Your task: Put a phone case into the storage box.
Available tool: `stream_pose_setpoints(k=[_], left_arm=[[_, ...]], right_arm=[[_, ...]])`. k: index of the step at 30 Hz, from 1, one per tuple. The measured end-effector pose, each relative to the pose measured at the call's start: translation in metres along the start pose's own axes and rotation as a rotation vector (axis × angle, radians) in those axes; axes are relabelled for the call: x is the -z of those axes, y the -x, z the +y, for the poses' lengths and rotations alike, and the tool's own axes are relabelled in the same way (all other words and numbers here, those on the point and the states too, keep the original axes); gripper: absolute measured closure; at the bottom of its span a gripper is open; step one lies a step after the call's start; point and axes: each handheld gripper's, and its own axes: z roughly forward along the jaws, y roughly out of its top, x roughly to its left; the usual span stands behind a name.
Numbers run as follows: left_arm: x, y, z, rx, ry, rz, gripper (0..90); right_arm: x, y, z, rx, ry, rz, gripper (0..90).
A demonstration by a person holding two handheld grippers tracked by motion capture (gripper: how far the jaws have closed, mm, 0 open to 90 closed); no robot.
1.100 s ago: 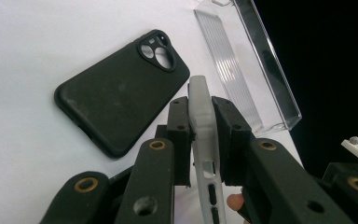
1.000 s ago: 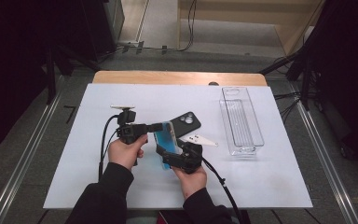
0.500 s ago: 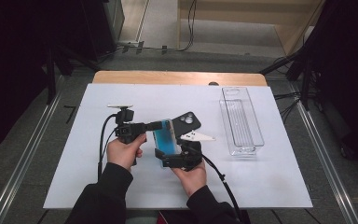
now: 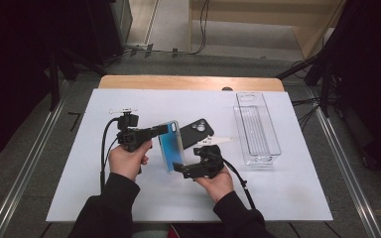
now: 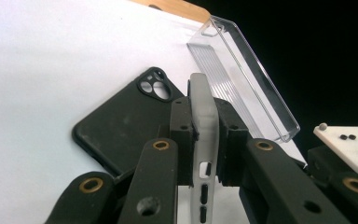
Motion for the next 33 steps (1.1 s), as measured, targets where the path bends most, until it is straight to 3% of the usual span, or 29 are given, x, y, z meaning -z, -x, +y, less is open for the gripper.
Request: stream_pose_setpoints(k=[3,8,9,15,17,22,30,33], left_arm=[[0.001,0.000,0.000,-0.017,0.011,0.004,80.8],[0.002,0.001,-0.001,-0.054,0.027,-0.009,80.8],[0.002,0.002,-0.001,-0.077,0.034,0.001,80.9],[0.004,0.003,-0.004,-0.134,0.043,0.008,80.8],[0.006,0.003,-0.007,-0.175,0.051,0.022,80.8],[0.006,-0.001,-0.013,-0.189,0.070,0.005,80.8],[0.005,0.001,-0.022,-0.230,0.087,0.001,80.8],[0.005,0.003,-0.027,-0.253,0.118,0.010,80.8]], right_arm=[[0.006,0.007,0.003,0.040,-0.028,0.049,0.0],[0.010,0.010,0.003,0.098,-0.090,0.053,0.0],[0.011,0.012,0.002,0.113,-0.113,0.065,0.0],[0.017,0.015,0.005,0.142,-0.117,0.121,0.0],[0.019,0.013,0.007,0.182,-0.133,0.123,0.0],[0.022,0.010,0.010,0.210,-0.148,0.116,0.0],[0.024,0.007,0.013,0.232,-0.166,0.080,0.0],[0.025,0.006,0.014,0.231,-0.162,0.078,0.0]])
